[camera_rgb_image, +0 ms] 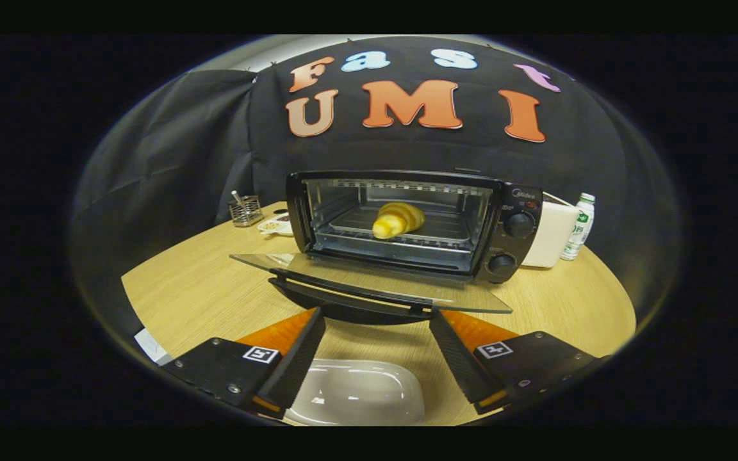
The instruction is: Open the toaster oven, put the food inside, and close the toaster oven door.
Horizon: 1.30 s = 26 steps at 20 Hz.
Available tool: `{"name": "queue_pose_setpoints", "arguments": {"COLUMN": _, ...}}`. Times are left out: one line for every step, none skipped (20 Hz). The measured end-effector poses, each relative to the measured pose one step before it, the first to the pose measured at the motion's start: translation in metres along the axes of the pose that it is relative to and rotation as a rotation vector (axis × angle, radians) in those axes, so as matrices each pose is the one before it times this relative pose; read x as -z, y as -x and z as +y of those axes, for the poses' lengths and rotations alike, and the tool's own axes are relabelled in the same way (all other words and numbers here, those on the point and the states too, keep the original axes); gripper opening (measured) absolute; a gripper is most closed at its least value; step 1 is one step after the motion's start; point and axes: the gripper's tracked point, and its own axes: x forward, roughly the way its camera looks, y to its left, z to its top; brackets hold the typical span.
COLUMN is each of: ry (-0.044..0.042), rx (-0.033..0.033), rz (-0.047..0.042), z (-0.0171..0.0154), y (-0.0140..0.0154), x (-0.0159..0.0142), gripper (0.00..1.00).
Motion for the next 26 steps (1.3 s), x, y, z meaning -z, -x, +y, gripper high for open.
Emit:
{"name": "queue_pose_setpoints", "arguments": {"ry": 0.01016, "rx": 0.00034, "rz": -0.00152, "z": -0.00033, "y": 0.00017, "x": -0.00092, "gripper": 0.96}}
{"name": "queue_pose_setpoints", "arguments": {"ry": 0.00744, "rx": 0.00042, "rz": -0.00705, "z": -0.00034, "y": 0.00005, "x": -0.00284, "gripper": 0.97}}
{"name": "queue_pose_setpoints", "arguments": {"ry": 0.00016, "rx": -0.00021, "rz": -0.01229, "z": -0.00093, "y": 0.00012, "x": -0.00446, "gripper": 0.97}}
{"name": "queue_pose_setpoints", "arguments": {"ry": -0.0041, "rx": -0.00223, "rz": -0.00901, "z": -0.00076, "y": -0.00021, "x": -0.00311, "gripper": 0.98}}
{"name": "queue_pose_setpoints", "arguments": {"ry": -0.00947, "rx": -0.00228, "rz": -0.01028, "z": -0.00094, "y": -0.00001, "x": -0.00485, "gripper": 0.98}}
{"name": "queue_pose_setpoints", "arguments": {"ry": -0.00668, "rx": -0.00165, "rz": -0.01464, "z": -0.00174, "y": -0.00065, "x": -0.00606, "gripper": 0.99}}
{"name": "queue_pose_setpoints", "arguments": {"ry": -0.00625, "rx": 0.00054, "rz": -0.01518, "z": -0.00148, "y": -0.00182, "x": -0.0075, "gripper": 0.99}}
{"name": "queue_pose_setpoints", "arguments": {"ry": -0.00241, "rx": -0.00036, "rz": -0.0092, "z": -0.00144, "y": -0.00135, "x": -0.00405, "gripper": 1.0}}
{"name": "queue_pose_setpoints", "arguments": {"ry": -0.00516, "rx": 0.00061, "rz": -0.00753, "z": -0.00045, "y": -0.0011, "x": -0.00498, "gripper": 1.0}}
{"name": "queue_pose_setpoints", "arguments": {"ry": -0.00747, "rx": 0.0012, "rz": -0.00807, "z": -0.00031, "y": -0.00163, "x": -0.00525, "gripper": 1.0}}
{"name": "queue_pose_setpoints", "arguments": {"ry": -0.01021, "rx": 0.00228, "rz": -0.01048, "z": -0.00179, "y": -0.00189, "x": -0.00523, "gripper": 1.0}}
{"name": "queue_pose_setpoints", "arguments": {"ry": -0.00767, "rx": 0.00434, "rz": -0.00847, "z": -0.00066, "y": -0.00057, "x": -0.00355, "gripper": 1.0}}
{"name": "queue_pose_setpoints", "arguments": {"ry": -0.00706, "rx": 0.00867, "rz": -0.0101, "z": -0.00051, "y": -0.00116, "x": -0.00405, "gripper": 1.0}}
{"name": "queue_pose_setpoints", "arguments": {"ry": 0.00556, "rx": 0.01122, "rz": -0.01392, "z": -0.0012, "y": -0.00136, "x": -0.00486, "gripper": 1.0}}
{"name": "queue_pose_setpoints", "arguments": {"ry": 0.00475, "rx": 0.00855, "rz": -0.01248, "z": -0.001, "y": -0.00185, "x": -0.00458, "gripper": 1.0}}
{"name": "queue_pose_setpoints", "arguments": {"ry": -0.00251, "rx": 0.00639, "rz": -0.01217, "z": -0.00088, "y": -0.00176, "x": -0.00478, "gripper": 1.0}}
{"name": "queue_pose_setpoints", "arguments": {"ry": -0.00796, "rx": 0.00333, "rz": -0.01145, "z": -0.00102, "y": -0.00277, "x": -0.00489, "gripper": 1.0}}
{"name": "queue_pose_setpoints", "arguments": {"ry": -0.00935, "rx": 0.00354, "rz": -0.01016, "z": -0.00121, "y": -0.00326, "x": -0.00563, "gripper": 1.0}}
{"name": "queue_pose_setpoints", "arguments": {"ry": -0.00612, "rx": 0.00521, "rz": -0.00647, "z": -0.00096, "y": -0.00361, "x": -0.00383, "gripper": 1.0}}
{"name": "queue_pose_setpoints", "arguments": {"ry": 0.00224, "rx": 0.00943, "rz": -0.00059, "z": -0.00038, "y": -0.00206, "x": -0.00321, "gripper": 1.0}}
{"name": "queue_pose_setpoints", "arguments": {"ry": 0.02208, "rx": 0.01313, "rz": -0.0018, "z": -0.00062, "y": -0.00297, "x": -0.00363, "gripper": 1.0}}
{"name": "queue_pose_setpoints", "arguments": {"ry": 0.03105, "rx": 0.01898, "rz": -0.01398, "z": -0.00065, "y": -0.00264, "x": -0.00462, "gripper": 1.0}}
{"name": "queue_pose_setpoints", "arguments": {"ry": 0.04566, "rx": 0.01953, "rz": -0.01046, "z": 0.00069, "y": -0.00357, "x": -0.00377, "gripper": 1.0}}
{"name": "queue_pose_setpoints", "arguments": {"ry": 0.05635, "rx": 0.00631, "rz": -0.01166, "z": 0.00279, "y": -0.00102, "x": -0.00041, "gripper": 1.0}}
{"name": "queue_pose_setpoints", "arguments": {"ry": 0.03621, "rx": -0.02551, "rz": -0.0095, "z": 0.01003, "y": -0.00431, "x": -0.00322, "gripper": 1.0}}
{"name": "queue_pose_setpoints", "arguments": {"ry": 0.0224, "rx": -0.02518, "rz": -0.0063, "z": 0.01207, "y": -0.00403, "x": -0.0042, "gripper": 1.0}}
